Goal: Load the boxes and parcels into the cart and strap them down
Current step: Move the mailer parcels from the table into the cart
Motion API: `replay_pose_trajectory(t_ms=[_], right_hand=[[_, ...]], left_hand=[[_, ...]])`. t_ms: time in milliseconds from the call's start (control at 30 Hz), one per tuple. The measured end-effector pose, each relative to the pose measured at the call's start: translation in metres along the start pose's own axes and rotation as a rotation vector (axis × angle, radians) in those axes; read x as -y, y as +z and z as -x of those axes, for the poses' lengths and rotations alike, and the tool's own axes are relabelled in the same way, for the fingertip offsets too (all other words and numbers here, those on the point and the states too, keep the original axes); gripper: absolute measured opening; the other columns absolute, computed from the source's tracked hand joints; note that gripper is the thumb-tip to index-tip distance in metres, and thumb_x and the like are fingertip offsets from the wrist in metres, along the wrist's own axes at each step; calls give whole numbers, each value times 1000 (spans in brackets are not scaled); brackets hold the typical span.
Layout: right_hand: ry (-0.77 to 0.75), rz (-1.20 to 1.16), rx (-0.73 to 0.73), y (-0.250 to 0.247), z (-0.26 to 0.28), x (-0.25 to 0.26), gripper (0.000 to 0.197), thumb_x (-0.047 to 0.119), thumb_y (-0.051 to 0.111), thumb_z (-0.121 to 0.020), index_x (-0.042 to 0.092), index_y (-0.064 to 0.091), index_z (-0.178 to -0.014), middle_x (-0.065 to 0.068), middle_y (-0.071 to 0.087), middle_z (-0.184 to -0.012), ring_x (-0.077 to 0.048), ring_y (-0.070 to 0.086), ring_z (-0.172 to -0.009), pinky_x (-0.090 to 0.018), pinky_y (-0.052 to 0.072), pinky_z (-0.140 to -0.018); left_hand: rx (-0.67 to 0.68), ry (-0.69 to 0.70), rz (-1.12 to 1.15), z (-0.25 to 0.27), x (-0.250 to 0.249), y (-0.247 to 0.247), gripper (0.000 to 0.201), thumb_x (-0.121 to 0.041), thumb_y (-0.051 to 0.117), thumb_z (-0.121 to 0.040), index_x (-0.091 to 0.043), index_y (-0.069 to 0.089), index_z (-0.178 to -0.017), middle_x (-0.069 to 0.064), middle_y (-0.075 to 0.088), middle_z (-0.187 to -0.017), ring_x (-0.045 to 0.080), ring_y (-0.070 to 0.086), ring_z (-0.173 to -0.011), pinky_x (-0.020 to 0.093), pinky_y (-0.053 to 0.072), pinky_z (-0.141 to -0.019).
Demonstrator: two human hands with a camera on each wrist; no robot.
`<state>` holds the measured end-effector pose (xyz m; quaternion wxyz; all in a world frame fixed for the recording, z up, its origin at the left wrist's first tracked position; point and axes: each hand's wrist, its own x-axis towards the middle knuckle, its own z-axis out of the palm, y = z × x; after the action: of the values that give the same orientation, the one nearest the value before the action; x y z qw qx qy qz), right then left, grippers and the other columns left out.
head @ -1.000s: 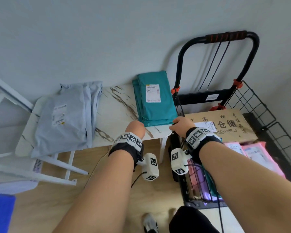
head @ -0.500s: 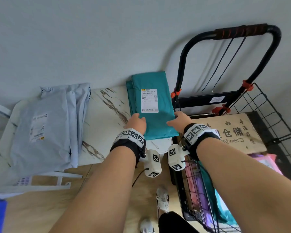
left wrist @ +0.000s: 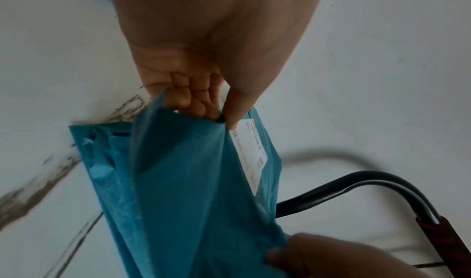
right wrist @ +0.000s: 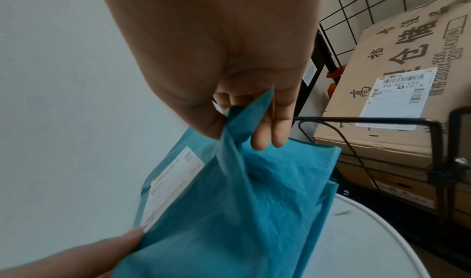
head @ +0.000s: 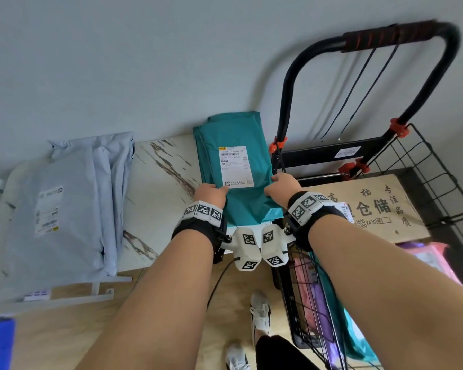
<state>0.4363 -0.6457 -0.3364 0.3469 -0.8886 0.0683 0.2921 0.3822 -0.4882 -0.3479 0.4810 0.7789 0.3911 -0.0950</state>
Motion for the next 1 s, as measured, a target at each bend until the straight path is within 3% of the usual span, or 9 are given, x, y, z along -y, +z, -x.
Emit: replay_pose_trajectory(t_ms=[133,200,267,367,500,567,700,867,1000], right_hand=[[-20,-75,-8,0,13,-6,32,5,52,-85,10,60,-115,-11,62,-106,-29,64,-97,-44,56,-88],[-39,-63,-13,1,24,-10,31,5,52,-86,11,63,-115,-10,62,-106,-28,63,-98,-43,55,-90],[-63,-36,3,3,39,-13,32,5,50,-88,9,64,-117,-14,64,-114,-25,61,-98,-42,52,-95],[-87,42,5,9,63,-21,32,5,47,-92,3,63,-120,-16,61,-122,-27,59,-103,-39,49,-98],[-39,19,-84,12,98,-41,19,9,52,-88,10,61,-105,-11,62,-102,-27,59,-91,-33,49,-78],[-8,-8,-115,10,118,-57,18,12,54,-88,18,56,-104,-9,61,-101,-27,58,-90,-31,46,-77],[35,-52,-178,0,157,-94,31,16,56,-90,7,56,-120,-14,61,-114,-31,58,-105,-32,45,-82],[123,-91,-244,-23,187,-139,32,18,58,-86,5,57,-116,-14,63,-109,-27,56,-88,-32,45,-74],[192,-106,-274,-51,202,-176,34,17,58,-87,7,56,-119,-12,62,-109,-26,58,-89,-31,46,-73]], left_hand=[[-32,30,14,11,5,-15,25,-23,67,-86,-12,56,-66,4,58,-71,20,53,-61,24,40,-51],[-30,32,79,20,8,-19,25,-19,70,-84,-16,54,-66,9,64,-81,25,60,-70,32,54,-66],[-34,37,153,34,11,-22,20,-14,70,-83,-16,54,-71,10,66,-91,28,65,-82,40,57,-82],[-14,62,219,58,17,-25,15,-13,70,-83,-11,60,-94,9,66,-102,29,67,-91,43,57,-85],[27,115,253,87,28,-27,19,-14,72,-80,-11,59,-94,13,68,-105,31,68,-93,44,57,-85],[66,125,269,101,36,-23,17,-13,72,-80,-12,58,-91,13,68,-104,31,68,-95,44,56,-88],[170,135,240,129,47,3,18,-18,72,-79,-15,58,-90,11,67,-107,29,67,-98,45,54,-91],[334,127,214,165,51,50,26,-9,66,-84,-6,60,-110,20,63,-117,31,64,-101,47,51,-96],[339,193,80,189,41,89,19,-12,65,-86,-8,62,-104,14,65,-110,29,63,-101,41,52,-92]])
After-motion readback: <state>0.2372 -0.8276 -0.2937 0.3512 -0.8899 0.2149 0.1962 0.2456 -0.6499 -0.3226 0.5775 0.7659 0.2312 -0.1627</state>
